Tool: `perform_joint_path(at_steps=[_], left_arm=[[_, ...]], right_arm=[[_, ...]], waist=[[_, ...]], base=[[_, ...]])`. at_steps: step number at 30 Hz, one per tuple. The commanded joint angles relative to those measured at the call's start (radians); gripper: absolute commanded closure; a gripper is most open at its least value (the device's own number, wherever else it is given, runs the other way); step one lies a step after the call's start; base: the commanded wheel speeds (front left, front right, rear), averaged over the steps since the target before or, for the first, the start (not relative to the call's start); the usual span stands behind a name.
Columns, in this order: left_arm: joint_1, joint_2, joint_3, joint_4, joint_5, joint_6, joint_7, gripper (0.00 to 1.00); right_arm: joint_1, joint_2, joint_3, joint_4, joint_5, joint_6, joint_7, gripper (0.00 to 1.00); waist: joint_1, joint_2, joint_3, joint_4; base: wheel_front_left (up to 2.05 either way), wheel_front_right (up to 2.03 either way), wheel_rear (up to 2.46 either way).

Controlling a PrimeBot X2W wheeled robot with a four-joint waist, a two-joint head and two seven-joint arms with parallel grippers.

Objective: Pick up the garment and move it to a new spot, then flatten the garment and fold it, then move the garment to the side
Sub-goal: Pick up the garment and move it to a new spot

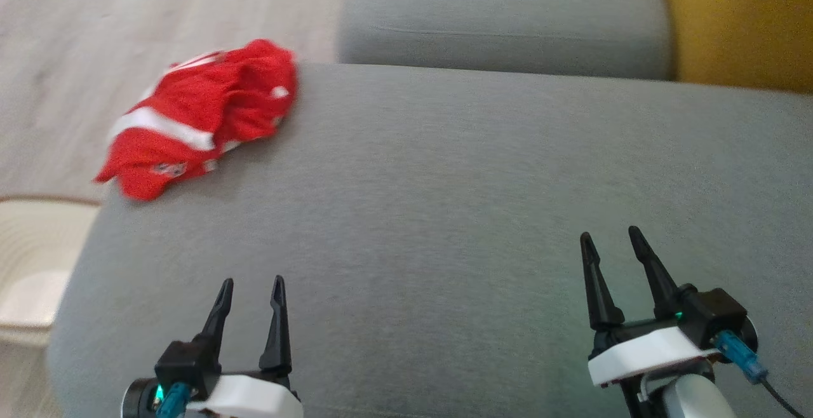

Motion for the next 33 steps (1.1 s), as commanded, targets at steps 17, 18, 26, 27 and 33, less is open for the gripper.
perform_joint_path(at_steps=[17,18,26,27,33], left_arm=[[0.041,0.022,0.070,-0.112,0.001,0.025,-0.012,0.00],[0.045,0.022,0.071,-0.116,0.001,0.027,-0.012,0.00],[0.009,0.060,0.094,-0.133,0.006,0.009,-0.010,0.00],[-0.016,0.076,0.097,-0.139,0.011,0.002,-0.005,0.00],[-0.206,0.167,0.132,-0.152,0.012,-0.044,0.071,0.00]], right_arm=[[-0.042,-0.007,0.094,-0.036,0.031,0.008,-0.011,0.00],[-0.045,-0.007,0.097,-0.034,0.030,0.008,-0.011,0.00],[-0.047,-0.007,0.075,-0.038,0.020,0.008,-0.011,0.00],[-0.047,-0.007,0.065,-0.041,0.014,0.008,-0.011,0.00],[-0.063,-0.007,0.031,-0.064,-0.037,0.008,-0.011,0.00]], waist=[[0.0000,0.0000,-0.004,0.348],[0.0000,0.0000,-0.002,0.349],[0.0000,0.0000,0.007,0.340],[0.0000,0.0000,0.009,0.337],[0.0000,0.0000,0.075,0.265]], base=[[0.00,0.00,0.00],[0.00,0.00,0.00],[0.00,0.00,0.00],[0.00,0.00,0.00],[0.00,0.00,0.00]])
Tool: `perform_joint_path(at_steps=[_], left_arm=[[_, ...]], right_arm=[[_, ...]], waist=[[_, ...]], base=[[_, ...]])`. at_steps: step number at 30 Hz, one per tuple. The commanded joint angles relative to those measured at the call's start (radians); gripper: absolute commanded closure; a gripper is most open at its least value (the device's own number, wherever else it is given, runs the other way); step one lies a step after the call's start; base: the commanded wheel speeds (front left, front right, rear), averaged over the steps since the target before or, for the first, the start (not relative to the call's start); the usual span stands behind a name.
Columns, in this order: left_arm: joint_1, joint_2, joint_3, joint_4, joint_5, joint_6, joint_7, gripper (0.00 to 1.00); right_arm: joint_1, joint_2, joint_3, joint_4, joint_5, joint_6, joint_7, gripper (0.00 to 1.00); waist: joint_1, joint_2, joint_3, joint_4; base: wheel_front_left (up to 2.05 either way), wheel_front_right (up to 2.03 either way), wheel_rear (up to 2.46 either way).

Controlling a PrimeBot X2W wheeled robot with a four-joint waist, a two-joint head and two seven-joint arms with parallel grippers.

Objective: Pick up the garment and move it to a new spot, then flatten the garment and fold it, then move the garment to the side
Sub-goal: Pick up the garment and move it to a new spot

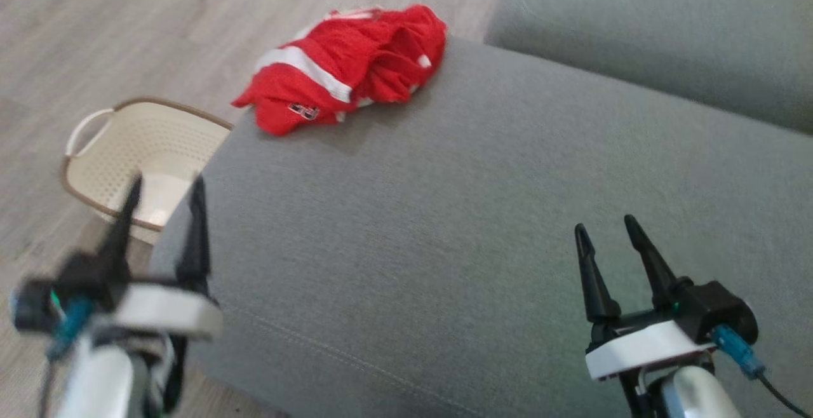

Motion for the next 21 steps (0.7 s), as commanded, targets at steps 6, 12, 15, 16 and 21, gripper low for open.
perform_joint_path(at_steps=[6,12,15,16,21], left_arm=[[-0.286,0.087,0.081,0.062,-0.040,-0.052,0.062,0.00],[-0.500,0.134,0.050,0.242,-0.066,-0.133,0.126,0.00],[-0.600,0.137,0.029,0.351,-0.084,-0.154,0.153,0.00],[-0.631,0.139,0.022,0.390,-0.087,-0.160,0.160,0.00],[-0.751,0.143,0.011,0.569,-0.117,-0.174,0.172,0.00]], right_arm=[[-0.095,-0.008,-0.009,-0.061,-0.066,0.008,-0.011,0.00],[-0.140,-0.008,-0.048,-0.097,-0.121,0.008,-0.010,0.00],[-0.157,-0.008,-0.060,-0.116,-0.145,0.008,-0.004,0.00],[-0.160,-0.008,-0.063,-0.122,-0.150,0.008,-0.002,0.00],[-0.170,-0.008,-0.072,-0.158,-0.173,0.008,0.011,0.00]], waist=[[0.0000,0.0000,0.147,-0.132],[0.0000,0.0000,0.277,-0.195],[0.0000,0.0000,0.334,-0.213],[0.0000,0.0000,0.349,-0.218],[0.0000,0.0000,0.419,-0.243]], base=[[0.00,0.00,0.00],[0.00,0.00,0.00],[0.00,0.00,0.00],[0.00,0.00,0.00],[0.00,0.00,0.00]])
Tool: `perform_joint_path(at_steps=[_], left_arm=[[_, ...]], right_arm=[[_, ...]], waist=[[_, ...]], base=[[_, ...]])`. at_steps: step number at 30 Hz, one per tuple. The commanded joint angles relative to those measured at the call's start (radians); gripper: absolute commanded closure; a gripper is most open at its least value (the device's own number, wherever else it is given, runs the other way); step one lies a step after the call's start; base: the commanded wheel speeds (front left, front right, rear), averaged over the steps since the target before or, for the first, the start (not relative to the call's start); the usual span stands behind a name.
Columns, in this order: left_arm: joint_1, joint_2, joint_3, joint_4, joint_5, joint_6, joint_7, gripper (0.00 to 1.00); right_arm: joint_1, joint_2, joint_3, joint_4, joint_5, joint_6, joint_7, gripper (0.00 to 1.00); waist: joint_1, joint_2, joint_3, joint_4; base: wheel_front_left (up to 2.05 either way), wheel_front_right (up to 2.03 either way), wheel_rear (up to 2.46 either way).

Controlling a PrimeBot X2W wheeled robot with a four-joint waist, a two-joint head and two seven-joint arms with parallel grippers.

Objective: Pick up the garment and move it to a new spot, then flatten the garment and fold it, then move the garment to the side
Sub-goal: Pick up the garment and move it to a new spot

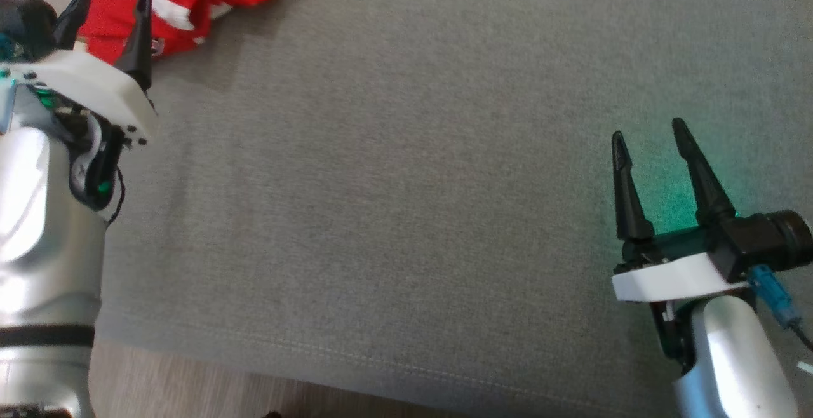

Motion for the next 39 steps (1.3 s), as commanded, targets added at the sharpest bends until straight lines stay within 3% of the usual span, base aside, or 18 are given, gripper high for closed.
perform_joint_path(at_steps=[1,14,15,16,17,18,29,39], left_arm=[[-0.071,0.053,0.030,0.037,-0.012,-0.007,0.002,0.00],[-0.217,0.042,-0.034,0.298,-0.046,-0.013,-0.033,0.00],[-0.225,0.042,-0.035,0.314,-0.044,-0.008,-0.038,0.16],[-0.232,0.041,-0.035,0.330,-0.045,-0.007,-0.039,0.57],[-0.238,0.040,-0.036,0.344,-0.047,-0.007,-0.042,0.87],[-0.245,0.040,-0.037,0.356,-0.047,-0.007,-0.046,1.00],[-0.309,0.086,-0.059,0.381,-0.016,0.008,-0.134,1.00],[-0.354,0.116,-0.146,0.228,0.031,-0.006,-0.039,1.00]], right_arm=[[-0.025,-0.004,0.013,-0.050,-0.016,0.008,0.009,0.00],[-0.018,-0.004,-0.013,-0.108,-0.038,0.008,0.033,0.00],[-0.019,-0.004,-0.011,-0.110,-0.036,0.008,0.034,0.00],[-0.020,-0.004,-0.009,-0.110,-0.035,0.008,0.034,0.00],[-0.022,-0.004,-0.008,-0.110,-0.033,0.008,0.033,0.00],[-0.023,-0.004,-0.007,-0.109,-0.031,0.008,0.033,0.00],[-0.030,-0.004,0.007,-0.057,0.018,0.008,0.007,0.00],[-0.018,-0.004,0.012,0.038,0.102,0.008,-0.014,0.00]], waist=[[-0.0002,0.0000,0.071,-0.042],[-0.0002,0.0000,0.134,-0.043],[-0.0002,0.0000,0.135,-0.044],[-0.0002,0.0000,0.135,-0.045],[-0.0002,0.0000,0.135,-0.046],[-0.0002,0.0000,0.135,-0.047],[-0.0002,0.0000,0.048,-0.067],[-0.0002,0.0000,-0.136,-0.115]], base=[[0.00,0.00,0.00],[0.00,0.00,0.00],[0.00,0.00,0.00],[0.00,0.00,0.00],[0.00,0.00,0.00],[0.00,0.00,0.00],[0.00,0.00,0.00],[0.00,0.00,0.00]])
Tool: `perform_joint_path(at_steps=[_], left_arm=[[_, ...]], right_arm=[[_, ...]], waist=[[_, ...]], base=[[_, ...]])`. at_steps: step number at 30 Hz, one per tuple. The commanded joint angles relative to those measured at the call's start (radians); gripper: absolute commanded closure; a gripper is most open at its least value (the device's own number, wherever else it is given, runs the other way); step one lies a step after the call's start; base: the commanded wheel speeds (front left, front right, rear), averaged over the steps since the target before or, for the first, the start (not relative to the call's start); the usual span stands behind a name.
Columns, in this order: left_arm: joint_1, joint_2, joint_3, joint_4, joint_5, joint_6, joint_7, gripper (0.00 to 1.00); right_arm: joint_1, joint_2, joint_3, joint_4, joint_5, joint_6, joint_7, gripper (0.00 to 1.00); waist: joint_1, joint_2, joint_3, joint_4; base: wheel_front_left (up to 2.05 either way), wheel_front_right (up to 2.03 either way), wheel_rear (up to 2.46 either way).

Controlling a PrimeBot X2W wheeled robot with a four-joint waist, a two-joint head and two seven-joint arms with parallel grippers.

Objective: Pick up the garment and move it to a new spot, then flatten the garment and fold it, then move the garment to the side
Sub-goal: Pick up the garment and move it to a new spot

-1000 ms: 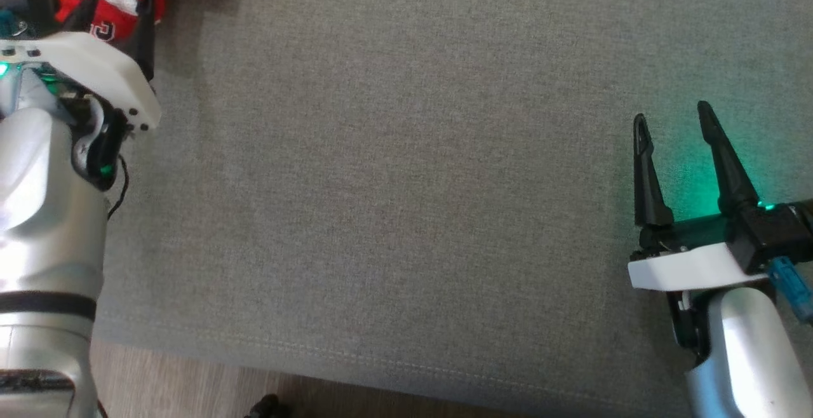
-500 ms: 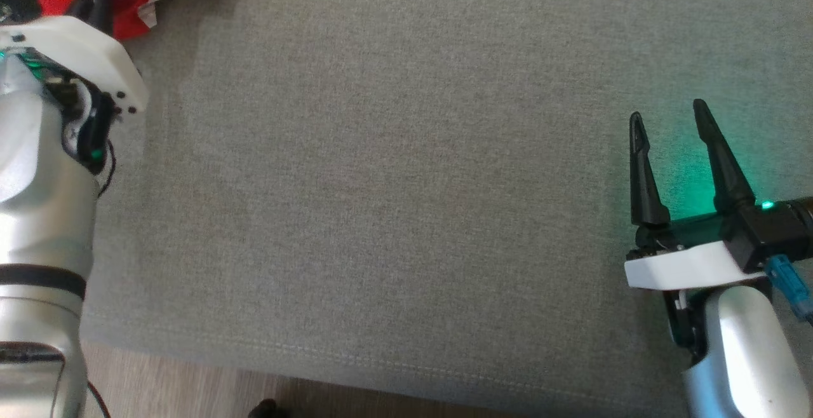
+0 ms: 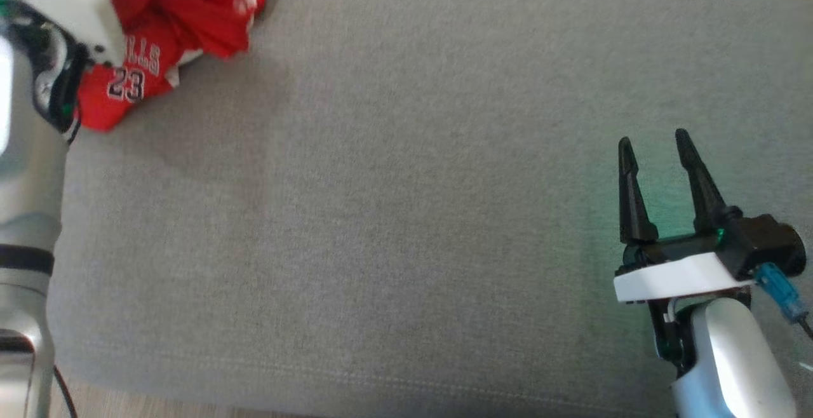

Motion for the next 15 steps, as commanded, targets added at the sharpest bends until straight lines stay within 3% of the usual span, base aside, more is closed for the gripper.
perform_joint_path(at_steps=[1,9,15], left_arm=[[-0.052,0.046,0.001,-0.086,0.004,-0.006,0.040,1.00],[-0.001,-0.056,-0.076,-0.300,-0.038,-0.011,0.204,1.00],[0.104,-0.176,-0.135,-0.410,-0.067,0.028,0.255,1.00]], right_arm=[[-0.003,-0.004,0.027,-0.013,0.021,0.008,-0.012,0.00],[0.005,-0.004,0.023,-0.004,0.065,0.008,-0.013,0.00],[0.002,-0.004,0.020,-0.006,0.081,0.008,-0.013,0.00]], waist=[[-0.0001,0.0000,-0.080,-0.038],[-0.0001,0.0000,-0.129,-0.109],[-0.0001,0.0000,-0.121,-0.181]], base=[[0.00,0.00,0.00],[0.00,0.00,0.00],[0.00,0.00,0.00]])
